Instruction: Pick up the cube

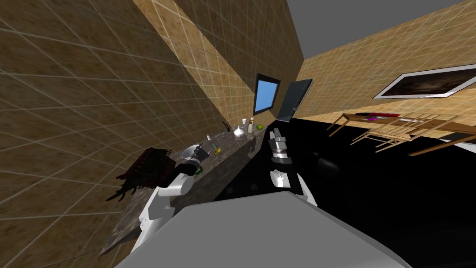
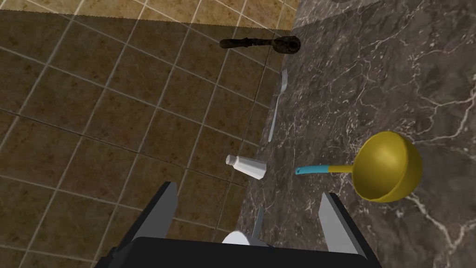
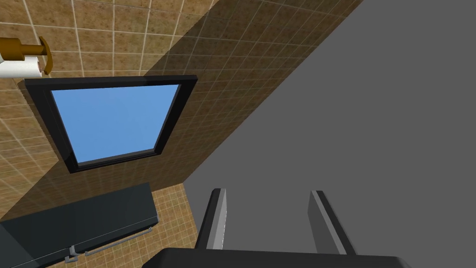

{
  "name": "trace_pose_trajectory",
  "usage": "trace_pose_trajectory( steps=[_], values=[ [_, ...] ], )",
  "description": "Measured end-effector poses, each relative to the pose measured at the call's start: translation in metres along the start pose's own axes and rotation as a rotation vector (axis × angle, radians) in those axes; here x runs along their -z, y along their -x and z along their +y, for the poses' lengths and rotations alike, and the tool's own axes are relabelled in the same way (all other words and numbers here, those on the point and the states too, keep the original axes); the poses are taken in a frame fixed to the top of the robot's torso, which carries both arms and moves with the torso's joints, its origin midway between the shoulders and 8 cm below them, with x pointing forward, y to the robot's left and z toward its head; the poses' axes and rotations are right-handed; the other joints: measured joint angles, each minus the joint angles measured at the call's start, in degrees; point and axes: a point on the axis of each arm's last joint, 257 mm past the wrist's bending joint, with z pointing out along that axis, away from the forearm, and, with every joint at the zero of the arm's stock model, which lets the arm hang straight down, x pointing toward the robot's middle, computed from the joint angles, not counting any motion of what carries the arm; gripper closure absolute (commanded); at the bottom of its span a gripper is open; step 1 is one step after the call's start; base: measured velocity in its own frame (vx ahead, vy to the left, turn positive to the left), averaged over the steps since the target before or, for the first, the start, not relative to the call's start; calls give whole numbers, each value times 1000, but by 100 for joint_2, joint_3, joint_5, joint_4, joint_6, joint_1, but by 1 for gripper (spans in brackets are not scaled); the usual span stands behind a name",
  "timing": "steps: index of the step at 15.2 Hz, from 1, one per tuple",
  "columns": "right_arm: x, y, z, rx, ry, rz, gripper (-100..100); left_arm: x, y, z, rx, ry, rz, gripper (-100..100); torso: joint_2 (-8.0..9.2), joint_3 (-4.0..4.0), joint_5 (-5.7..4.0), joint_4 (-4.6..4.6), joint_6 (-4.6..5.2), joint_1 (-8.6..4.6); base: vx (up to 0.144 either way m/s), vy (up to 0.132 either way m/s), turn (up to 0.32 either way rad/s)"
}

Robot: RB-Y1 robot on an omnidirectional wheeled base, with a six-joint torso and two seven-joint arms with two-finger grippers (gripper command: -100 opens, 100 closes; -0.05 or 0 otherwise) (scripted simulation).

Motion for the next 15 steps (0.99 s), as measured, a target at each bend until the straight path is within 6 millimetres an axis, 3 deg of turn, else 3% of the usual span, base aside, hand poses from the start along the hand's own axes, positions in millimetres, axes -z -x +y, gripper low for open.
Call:
trace_pose_trajectory(
  steps=[15],
  values=[
    [0,0,0,0,0,0,0,8,55,50,105,257,-149,-100,-7,-4,-1,-1,0,-3,-10,10,-85]
  ],
)
